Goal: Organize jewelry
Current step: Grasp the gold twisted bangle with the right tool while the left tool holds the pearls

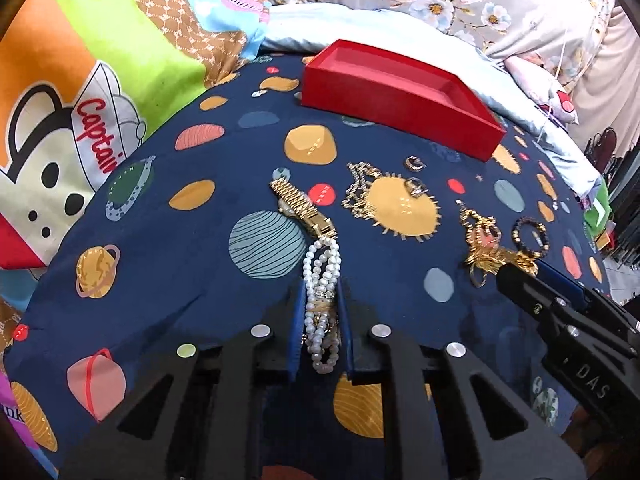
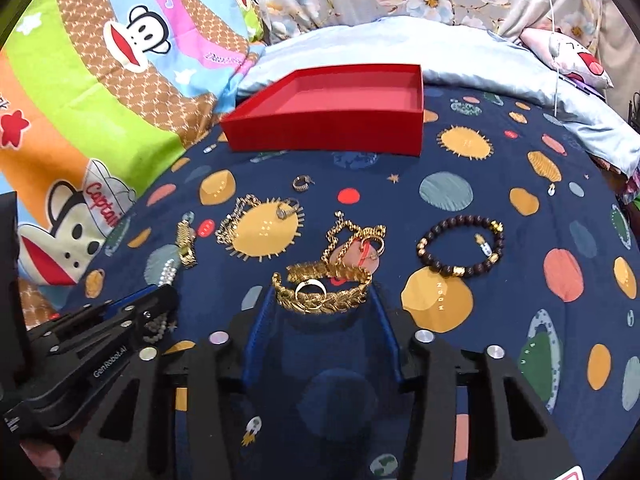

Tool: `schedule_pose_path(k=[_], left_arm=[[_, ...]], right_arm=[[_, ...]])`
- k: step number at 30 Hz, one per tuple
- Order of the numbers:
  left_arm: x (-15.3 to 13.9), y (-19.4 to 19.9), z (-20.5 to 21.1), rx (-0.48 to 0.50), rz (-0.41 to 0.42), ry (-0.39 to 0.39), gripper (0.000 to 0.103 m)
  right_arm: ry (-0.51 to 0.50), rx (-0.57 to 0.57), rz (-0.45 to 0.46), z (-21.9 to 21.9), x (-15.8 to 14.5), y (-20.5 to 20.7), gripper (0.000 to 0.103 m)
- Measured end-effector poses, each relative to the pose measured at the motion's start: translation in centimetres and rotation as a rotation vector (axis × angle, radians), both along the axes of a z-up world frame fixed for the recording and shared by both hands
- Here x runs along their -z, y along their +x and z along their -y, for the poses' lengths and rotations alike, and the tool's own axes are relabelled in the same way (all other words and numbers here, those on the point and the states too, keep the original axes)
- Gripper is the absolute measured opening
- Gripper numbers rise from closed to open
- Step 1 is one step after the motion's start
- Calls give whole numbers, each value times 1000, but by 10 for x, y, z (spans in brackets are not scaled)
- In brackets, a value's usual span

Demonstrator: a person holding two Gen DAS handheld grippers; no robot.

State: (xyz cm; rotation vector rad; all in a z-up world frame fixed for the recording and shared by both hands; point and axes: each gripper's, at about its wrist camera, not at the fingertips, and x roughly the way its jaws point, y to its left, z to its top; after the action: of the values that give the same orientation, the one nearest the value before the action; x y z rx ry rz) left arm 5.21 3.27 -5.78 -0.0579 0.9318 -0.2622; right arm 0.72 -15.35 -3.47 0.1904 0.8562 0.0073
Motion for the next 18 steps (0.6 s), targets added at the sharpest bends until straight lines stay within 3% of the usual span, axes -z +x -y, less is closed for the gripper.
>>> schedule_pose_path(k=[8, 11, 16, 18], left_arm=[[-20, -8, 5, 26, 32, -24, 15], [-21, -9, 6, 28, 30, -24, 15], [-17, -8, 8, 32, 16, -21, 15], [-17, -8, 8, 32, 17, -17, 15]], right_arm=[[6, 1, -19, 6, 3, -8, 45], [42, -25, -69, 8, 13, -8, 44], [-10, -6, -89, 6, 23, -5, 64], [-23, -8, -87, 4, 24, 0, 66]])
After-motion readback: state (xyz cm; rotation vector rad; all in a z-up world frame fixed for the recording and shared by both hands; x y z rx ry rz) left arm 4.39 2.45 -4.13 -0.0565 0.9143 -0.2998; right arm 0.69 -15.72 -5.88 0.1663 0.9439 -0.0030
